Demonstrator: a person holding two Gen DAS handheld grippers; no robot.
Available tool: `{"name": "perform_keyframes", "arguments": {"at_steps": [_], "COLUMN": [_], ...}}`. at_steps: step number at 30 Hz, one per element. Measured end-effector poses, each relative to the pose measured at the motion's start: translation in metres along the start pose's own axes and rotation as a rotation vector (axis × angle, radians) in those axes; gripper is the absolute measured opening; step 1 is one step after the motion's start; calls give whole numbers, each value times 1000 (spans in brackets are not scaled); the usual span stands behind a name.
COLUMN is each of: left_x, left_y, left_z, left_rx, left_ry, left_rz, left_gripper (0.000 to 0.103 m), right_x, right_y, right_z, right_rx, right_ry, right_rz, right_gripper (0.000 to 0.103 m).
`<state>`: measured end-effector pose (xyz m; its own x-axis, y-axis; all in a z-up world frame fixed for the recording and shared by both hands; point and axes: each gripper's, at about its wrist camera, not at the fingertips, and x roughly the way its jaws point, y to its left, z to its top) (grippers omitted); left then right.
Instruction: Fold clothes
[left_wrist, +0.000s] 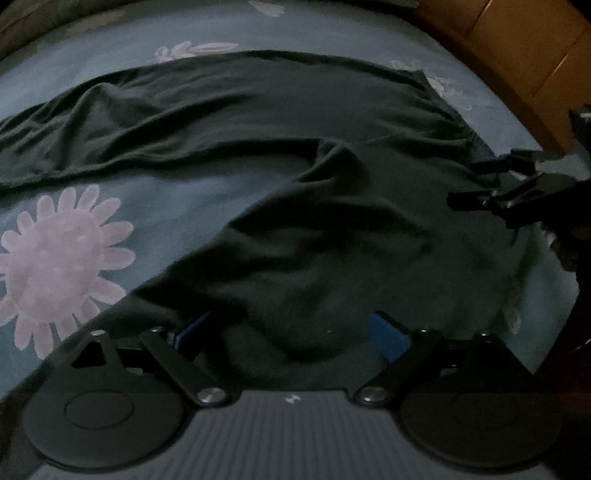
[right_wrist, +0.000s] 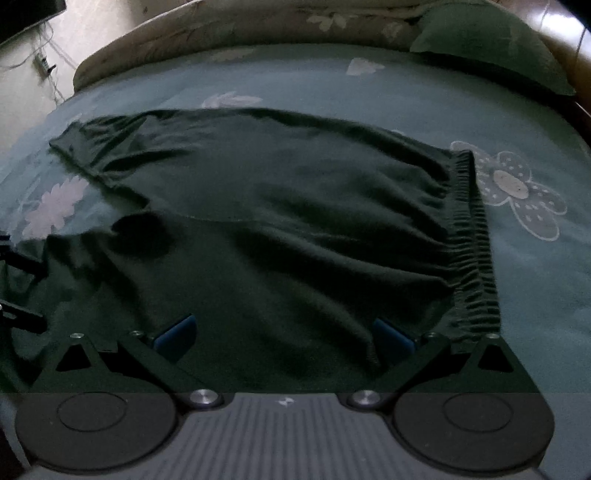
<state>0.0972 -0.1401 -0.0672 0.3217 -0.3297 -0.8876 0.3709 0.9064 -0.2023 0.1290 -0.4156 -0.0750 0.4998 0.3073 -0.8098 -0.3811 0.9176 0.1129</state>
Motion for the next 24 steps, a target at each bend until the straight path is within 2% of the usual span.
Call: {"name": "perform_keyframes", "arguments": {"at_steps": [7,11,18,24], "left_x": [1,1,1,-1], "left_y": [17,22,21,14], "left_z": [14,19,14,-1], "left_rx": [-84,-99,-15,46], "left_ry": [1,-7,-22,-85], "left_rz": [-59,-76,-79,-57], "left_gripper": [95,95,95,95], "right_x": [1,3,7,7], "right_y": [-5,-2,13,18], "right_z": [-1,-4,-12,-21], "right_rx": [-6,-27,-142,-151], "right_ry": [3,-7,-16,-69], "right_rz": [29,14,-57,-93], "right_gripper": [103,103,103,103]}}
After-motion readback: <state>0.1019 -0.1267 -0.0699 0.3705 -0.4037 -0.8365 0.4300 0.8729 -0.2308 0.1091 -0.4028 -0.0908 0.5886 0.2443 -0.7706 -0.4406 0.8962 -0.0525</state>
